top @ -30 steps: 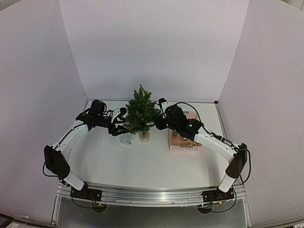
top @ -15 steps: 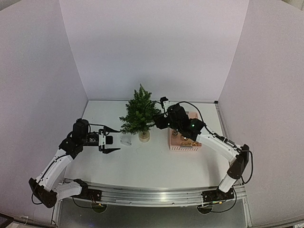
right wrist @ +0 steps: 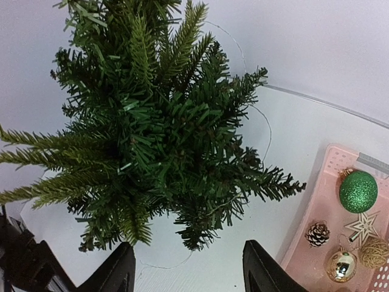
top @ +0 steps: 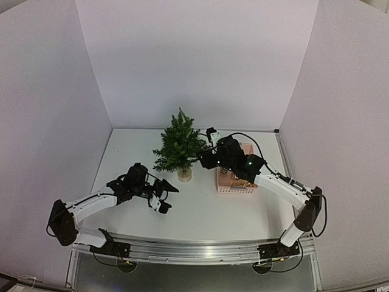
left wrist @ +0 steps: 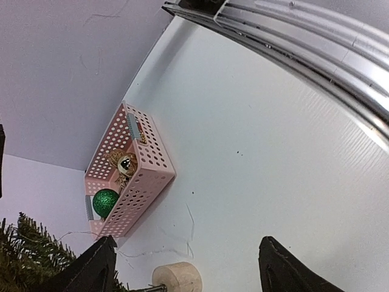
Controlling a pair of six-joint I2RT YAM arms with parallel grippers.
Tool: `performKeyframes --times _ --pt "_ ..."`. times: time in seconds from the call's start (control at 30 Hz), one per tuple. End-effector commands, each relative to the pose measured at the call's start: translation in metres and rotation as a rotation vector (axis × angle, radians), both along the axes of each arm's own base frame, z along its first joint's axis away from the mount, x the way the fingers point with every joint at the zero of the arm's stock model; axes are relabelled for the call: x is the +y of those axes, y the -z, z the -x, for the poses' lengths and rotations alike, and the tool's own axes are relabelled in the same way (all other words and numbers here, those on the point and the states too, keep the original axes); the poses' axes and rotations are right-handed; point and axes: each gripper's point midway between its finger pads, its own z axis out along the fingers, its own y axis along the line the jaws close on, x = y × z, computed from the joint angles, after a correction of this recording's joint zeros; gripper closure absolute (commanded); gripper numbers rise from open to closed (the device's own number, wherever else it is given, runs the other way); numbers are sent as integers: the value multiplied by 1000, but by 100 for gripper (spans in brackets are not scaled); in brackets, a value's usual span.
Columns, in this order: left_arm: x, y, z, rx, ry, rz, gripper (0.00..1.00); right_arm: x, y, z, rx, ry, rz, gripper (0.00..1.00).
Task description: Decorate the small christmas tree
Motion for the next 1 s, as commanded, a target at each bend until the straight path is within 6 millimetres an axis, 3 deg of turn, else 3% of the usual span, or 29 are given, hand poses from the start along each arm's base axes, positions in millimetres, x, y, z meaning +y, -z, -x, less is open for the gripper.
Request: performKeyframes --times 0.0,0.2,0.4,0.6,0.97 --pt "-29 -5 -25 -183 47 48 19 -10 -16 10 -13 -3 -38 41" --pt "-39 9 -34 -163 56 16 29 -15 -18 15 -17 -10 -37 41" --pt "-48 10 -36 -152 65 18 40 -22 -19 18 -30 2 -29 41" --pt "-52 12 -45 -134 29 -2 71 -26 -21 20 -36 5 -29 41" --pt "-50 27 -46 -141 45 -57 71 -27 -23 20 -44 6 -26 41"
